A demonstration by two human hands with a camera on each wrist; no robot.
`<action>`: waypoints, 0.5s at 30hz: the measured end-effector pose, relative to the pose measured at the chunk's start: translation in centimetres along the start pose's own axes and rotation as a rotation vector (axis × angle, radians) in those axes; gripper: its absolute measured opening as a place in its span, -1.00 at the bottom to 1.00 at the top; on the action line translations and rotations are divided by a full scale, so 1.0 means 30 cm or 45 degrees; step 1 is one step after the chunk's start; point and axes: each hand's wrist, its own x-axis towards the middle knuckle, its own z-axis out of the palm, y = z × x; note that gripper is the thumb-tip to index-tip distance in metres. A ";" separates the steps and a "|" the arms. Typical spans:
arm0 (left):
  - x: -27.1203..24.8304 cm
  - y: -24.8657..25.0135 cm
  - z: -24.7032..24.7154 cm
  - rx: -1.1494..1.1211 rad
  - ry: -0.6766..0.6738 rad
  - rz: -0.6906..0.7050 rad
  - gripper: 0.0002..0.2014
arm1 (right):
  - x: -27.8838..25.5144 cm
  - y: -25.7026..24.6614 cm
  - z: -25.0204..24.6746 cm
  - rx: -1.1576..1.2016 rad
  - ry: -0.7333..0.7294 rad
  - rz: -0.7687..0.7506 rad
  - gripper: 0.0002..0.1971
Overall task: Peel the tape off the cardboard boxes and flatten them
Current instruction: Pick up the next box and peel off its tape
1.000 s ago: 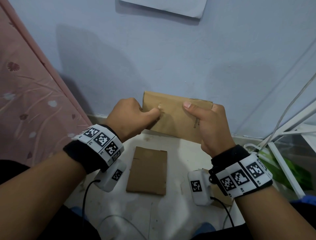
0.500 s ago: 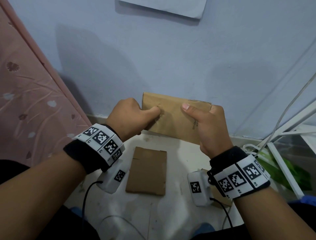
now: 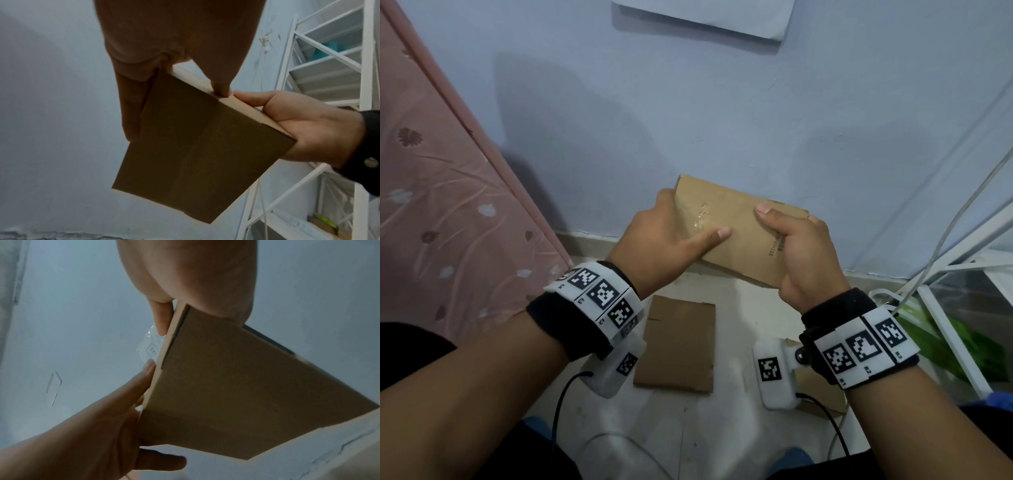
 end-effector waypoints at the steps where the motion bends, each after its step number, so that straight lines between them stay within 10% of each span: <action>1: 0.002 -0.003 0.005 -0.045 0.001 -0.001 -0.36 | -0.005 0.003 0.004 0.011 -0.003 0.011 -0.89; 15: 0.029 -0.033 -0.033 0.048 0.105 0.191 -0.54 | 0.003 0.014 -0.012 0.155 -0.040 0.166 -0.68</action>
